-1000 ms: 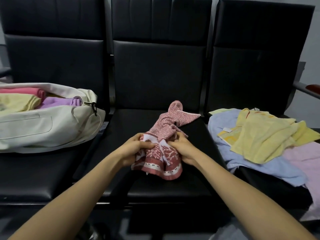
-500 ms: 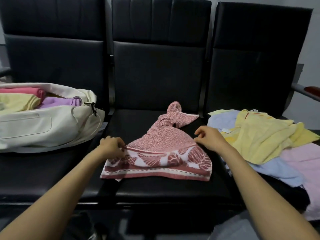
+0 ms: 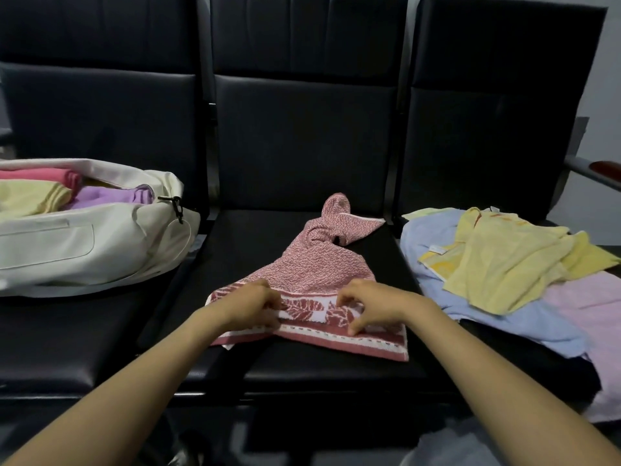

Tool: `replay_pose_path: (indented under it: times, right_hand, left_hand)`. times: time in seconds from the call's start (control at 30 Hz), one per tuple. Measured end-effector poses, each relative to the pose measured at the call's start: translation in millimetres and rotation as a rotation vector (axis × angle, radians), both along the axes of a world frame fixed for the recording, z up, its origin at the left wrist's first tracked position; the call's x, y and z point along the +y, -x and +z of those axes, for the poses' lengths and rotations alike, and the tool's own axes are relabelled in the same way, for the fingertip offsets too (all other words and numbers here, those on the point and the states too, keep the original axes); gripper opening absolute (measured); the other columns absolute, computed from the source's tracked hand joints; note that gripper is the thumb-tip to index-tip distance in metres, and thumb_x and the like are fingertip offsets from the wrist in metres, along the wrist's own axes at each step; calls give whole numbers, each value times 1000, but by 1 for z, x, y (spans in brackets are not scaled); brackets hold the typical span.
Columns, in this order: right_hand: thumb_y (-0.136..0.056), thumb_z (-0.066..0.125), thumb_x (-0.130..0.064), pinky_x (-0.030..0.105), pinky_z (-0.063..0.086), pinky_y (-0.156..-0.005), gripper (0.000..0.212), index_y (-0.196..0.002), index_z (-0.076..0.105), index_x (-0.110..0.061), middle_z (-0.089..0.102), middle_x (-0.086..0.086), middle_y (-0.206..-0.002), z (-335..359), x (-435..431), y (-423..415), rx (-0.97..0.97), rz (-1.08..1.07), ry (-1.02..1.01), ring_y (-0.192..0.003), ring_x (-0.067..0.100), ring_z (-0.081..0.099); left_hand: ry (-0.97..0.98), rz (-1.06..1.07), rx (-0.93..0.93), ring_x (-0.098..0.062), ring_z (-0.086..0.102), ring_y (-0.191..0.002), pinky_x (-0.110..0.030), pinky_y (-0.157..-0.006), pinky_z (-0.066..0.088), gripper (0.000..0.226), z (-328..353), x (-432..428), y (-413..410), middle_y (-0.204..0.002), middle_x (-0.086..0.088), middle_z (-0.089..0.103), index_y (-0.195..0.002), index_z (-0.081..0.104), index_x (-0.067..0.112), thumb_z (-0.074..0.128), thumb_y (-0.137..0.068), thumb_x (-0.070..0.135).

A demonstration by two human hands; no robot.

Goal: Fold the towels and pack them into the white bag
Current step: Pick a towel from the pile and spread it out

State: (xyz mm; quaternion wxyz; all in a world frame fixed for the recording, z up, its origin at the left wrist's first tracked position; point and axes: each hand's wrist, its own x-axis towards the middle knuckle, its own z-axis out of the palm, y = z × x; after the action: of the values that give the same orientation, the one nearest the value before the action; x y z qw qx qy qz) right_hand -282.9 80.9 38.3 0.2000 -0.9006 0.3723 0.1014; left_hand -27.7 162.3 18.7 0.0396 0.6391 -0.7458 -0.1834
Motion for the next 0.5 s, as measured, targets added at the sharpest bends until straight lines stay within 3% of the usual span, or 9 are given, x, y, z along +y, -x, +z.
replay_pose_path:
  times: [0.07,0.17,0.3,0.37,0.43,0.5]
  right_hand:
    - [-85,70,-25,35,44,-94,43,-125,53,-19,49,2,-120,-8,0,-4,-32,6,132,-111,21,51]
    - [-92,60,-24,38,43,-97,47,-136,44,-19,46,3,-133,-16,1,-5,-80,17,264,-121,23,47]
    - [-85,67,-47,35,42,-98,70,-141,37,-20,48,3,-134,-12,6,-6,-91,-8,117,-122,21,48]
    - [-87,67,-36,32,42,-92,54,-132,46,-16,53,5,-125,-9,8,-8,-50,12,157,-115,22,51]
    - [-89,63,-21,27,41,-78,20,-108,60,-18,60,3,-103,-2,5,-8,-100,16,150,-97,20,57]
    - [-85,63,-17,27,41,-70,8,-84,59,-25,59,-3,-83,9,1,-1,-151,-23,44,-78,14,55]
  left_hand:
    - [117,70,-7,-21,55,-93,-29,-79,43,20,-3,-1,3,-98,1,51,-99,61,17,66,-85,31]
    - [264,257,207,-25,58,-83,-35,-70,45,17,3,1,7,-86,-2,59,-98,53,13,59,-92,28]
    - [293,338,463,-17,61,-80,-26,-68,44,13,17,2,8,-83,-1,66,-95,59,18,57,-95,30]
    - [215,272,548,-11,63,-79,-29,-73,47,13,21,4,4,-84,2,69,-92,63,22,60,-93,34]
    - [74,201,665,-4,64,-78,-26,-76,50,15,28,8,2,-86,3,71,-92,67,23,66,-88,37]
    - [-55,153,599,-3,66,-86,-24,-84,51,30,32,10,0,-95,4,72,-101,68,24,75,-78,42]
